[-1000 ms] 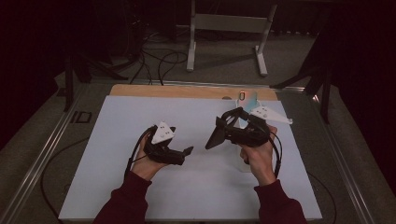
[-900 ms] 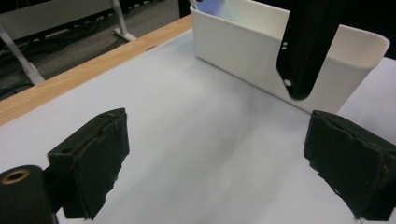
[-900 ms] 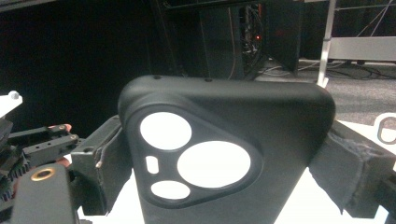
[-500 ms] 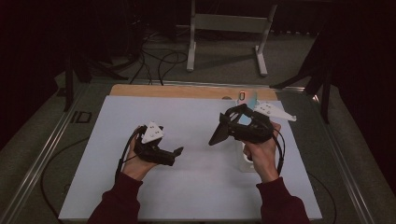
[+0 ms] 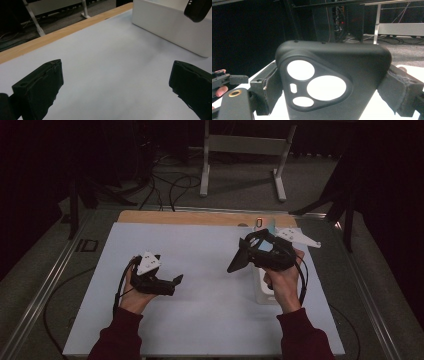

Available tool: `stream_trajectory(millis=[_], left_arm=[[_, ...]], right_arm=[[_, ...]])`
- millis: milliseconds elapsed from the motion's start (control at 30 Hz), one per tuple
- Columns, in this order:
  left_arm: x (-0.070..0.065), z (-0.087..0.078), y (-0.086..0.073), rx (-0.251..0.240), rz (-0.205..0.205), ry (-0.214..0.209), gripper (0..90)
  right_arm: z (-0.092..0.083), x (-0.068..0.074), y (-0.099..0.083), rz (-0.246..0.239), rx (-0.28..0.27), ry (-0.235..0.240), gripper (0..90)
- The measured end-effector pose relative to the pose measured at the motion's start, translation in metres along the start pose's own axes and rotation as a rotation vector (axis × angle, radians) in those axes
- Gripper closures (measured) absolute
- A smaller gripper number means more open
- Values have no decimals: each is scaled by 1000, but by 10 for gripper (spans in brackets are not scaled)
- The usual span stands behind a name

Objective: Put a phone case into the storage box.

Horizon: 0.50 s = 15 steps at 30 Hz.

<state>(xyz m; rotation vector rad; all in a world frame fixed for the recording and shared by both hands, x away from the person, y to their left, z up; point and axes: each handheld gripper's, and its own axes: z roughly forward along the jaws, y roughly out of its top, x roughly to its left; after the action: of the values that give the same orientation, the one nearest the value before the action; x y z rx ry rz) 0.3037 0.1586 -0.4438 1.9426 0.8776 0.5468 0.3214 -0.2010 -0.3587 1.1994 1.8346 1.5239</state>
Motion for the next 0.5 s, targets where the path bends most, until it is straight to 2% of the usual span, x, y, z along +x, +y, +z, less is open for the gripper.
stream_trajectory(millis=[500], left_arm=[[7, -8, -17, 9, -3, 37, 0]], right_arm=[[-1, -6, 2, 2, -4, -22, 135]])
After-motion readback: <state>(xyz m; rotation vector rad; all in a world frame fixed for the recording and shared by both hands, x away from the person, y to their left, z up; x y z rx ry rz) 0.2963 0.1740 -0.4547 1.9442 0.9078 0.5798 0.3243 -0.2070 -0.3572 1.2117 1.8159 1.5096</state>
